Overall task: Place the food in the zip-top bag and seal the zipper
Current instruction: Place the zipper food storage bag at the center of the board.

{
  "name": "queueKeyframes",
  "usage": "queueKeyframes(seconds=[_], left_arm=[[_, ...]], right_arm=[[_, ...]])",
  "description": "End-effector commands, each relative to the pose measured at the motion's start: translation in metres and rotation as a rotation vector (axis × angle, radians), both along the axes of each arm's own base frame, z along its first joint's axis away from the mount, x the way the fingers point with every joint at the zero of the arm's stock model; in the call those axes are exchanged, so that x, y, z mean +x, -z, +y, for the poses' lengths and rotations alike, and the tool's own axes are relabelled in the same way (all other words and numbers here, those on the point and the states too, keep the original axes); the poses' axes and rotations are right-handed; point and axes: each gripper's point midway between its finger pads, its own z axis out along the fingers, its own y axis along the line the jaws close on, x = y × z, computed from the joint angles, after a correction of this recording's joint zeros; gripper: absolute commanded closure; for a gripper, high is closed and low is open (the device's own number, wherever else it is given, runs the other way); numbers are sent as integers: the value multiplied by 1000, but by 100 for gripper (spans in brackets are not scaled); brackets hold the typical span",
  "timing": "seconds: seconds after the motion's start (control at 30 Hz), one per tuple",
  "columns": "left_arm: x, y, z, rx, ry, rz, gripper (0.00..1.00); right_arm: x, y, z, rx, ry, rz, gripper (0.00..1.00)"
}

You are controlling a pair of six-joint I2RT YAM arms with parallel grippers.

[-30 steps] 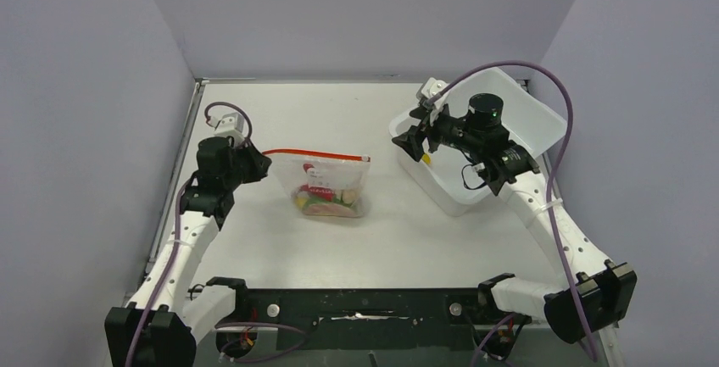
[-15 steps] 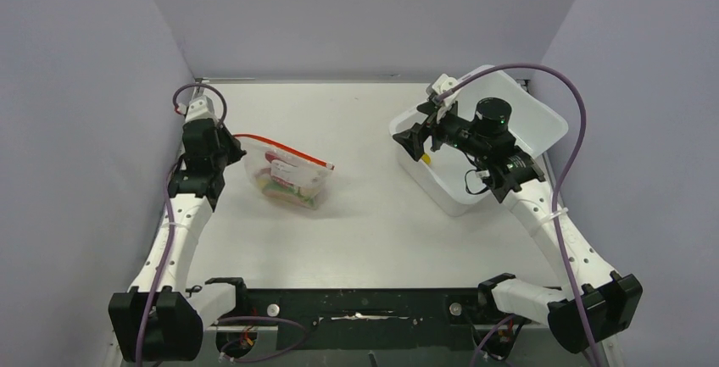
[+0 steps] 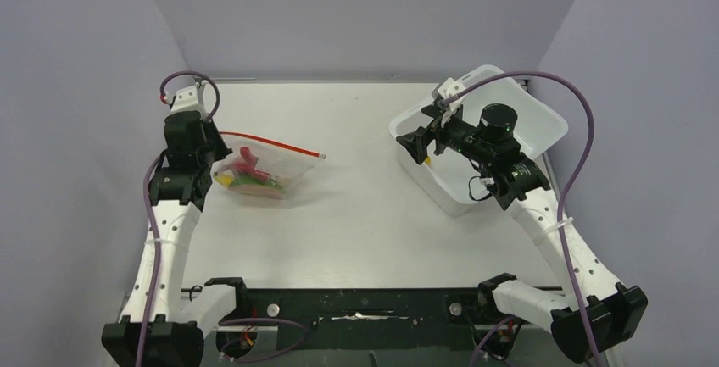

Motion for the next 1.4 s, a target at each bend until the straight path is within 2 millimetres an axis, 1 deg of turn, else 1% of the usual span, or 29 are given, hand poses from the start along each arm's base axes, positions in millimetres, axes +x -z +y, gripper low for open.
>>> queueKeyframes(seconds=[0.0,0.1,0.17,0.23,0.3,0.4,0.5,0.57,0.6,0.67,0.73,0.77,0.8,0.87,0.97,1.0,1.07,1.17,1.23,1.37], left_arm=[[-47,-64,-19,35,146,-115,100],[-72,-65,-36,-11,232,-77,100],[-85,-67,-43,-34,269,-68,100],[-92,-73,-54,-53,324,-100,100],[-96,-75,-62,-77,364,-111,100],[-104,-64,-77,-174,402,-52,100],[-110,-63,-92,-278,430,-68,100],[-108,-68,-99,-328,448,-108,100],[-106,-67,-102,-352,452,-111,100],[-97,-55,-102,-380,427,-89,100],[-85,-37,-93,-357,378,-62,100],[-79,-26,-84,-329,335,-40,100],[-74,-12,-72,-298,271,-3,100],[-68,8,-51,-223,173,55,100],[-62,26,-21,-116,56,100,100],[-60,29,-15,-97,35,109,100],[-56,36,-9,-82,23,123,100],[-53,39,-7,-88,23,128,100],[-54,39,-4,-82,9,123,100],[-62,31,20,-2,-90,106,100]], right_arm=[[-5,-17,-8,2,20,-91,9],[-5,-13,-3,-5,-8,-80,10],[-6,-9,9,21,-62,-29,13],[-12,-7,30,56,-155,31,18],[-19,-2,55,60,-227,65,22],[-34,9,92,40,-329,66,23],[-44,22,126,64,-417,82,24],[-41,32,142,94,-435,116,24],[-37,34,149,117,-442,135,24],[-27,42,159,134,-432,188,28],[-23,48,167,135,-438,226,29],[-22,51,169,126,-445,233,30],[-19,53,170,115,-441,235,30],[-18,57,169,102,-438,233,28],[-18,63,170,88,-445,231,27],[-16,67,171,85,-444,242,28],[-10,74,176,92,-429,275,29],[5,83,188,158,-368,384,38],[15,94,202,203,-346,466,43],[24,113,236,242,-355,598,46]])
